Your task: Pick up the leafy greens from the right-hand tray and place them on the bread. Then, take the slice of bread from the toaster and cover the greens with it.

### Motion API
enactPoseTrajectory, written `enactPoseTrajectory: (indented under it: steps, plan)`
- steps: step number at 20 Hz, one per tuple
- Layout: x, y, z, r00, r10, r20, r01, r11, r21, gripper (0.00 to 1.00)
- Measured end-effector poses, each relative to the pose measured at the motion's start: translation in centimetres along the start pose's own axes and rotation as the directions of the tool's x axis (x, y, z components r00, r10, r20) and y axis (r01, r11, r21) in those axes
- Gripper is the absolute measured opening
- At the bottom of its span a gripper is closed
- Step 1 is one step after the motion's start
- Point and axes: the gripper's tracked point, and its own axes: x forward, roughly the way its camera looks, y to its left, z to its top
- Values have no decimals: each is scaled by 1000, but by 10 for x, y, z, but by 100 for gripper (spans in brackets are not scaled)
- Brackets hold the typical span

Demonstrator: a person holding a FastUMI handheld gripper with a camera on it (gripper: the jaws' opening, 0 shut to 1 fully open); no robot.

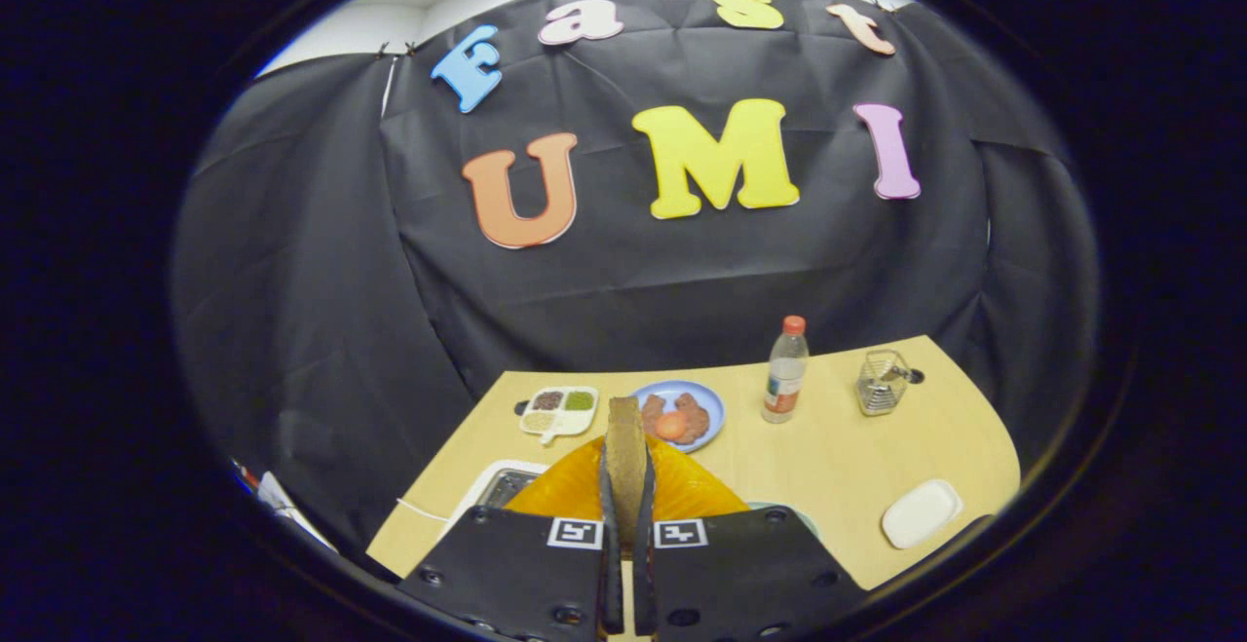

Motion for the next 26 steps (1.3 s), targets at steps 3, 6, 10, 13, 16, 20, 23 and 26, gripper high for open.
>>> enactPoseTrajectory:
  steps: [3,6,10,13,16,20,23,26]
  plan:
    - [8,-30,-28,999,-24,-38,25,999,20,4]
    - [21,-49,-55,997,-45,-61,47,999,23,4]
    - [43,-52,-101,992,-42,-117,49,997,60,4]
    - [56,-52,-128,989,-40,-144,52,995,81,4]
    - [65,-52,-145,986,-47,-161,64,993,101,4]
    - [76,-52,-161,982,-47,-182,71,989,127,4]
    - [80,-61,-163,982,-61,-177,82,990,115,4]
    - [76,-71,-164,979,-77,-188,98,990,101,15]
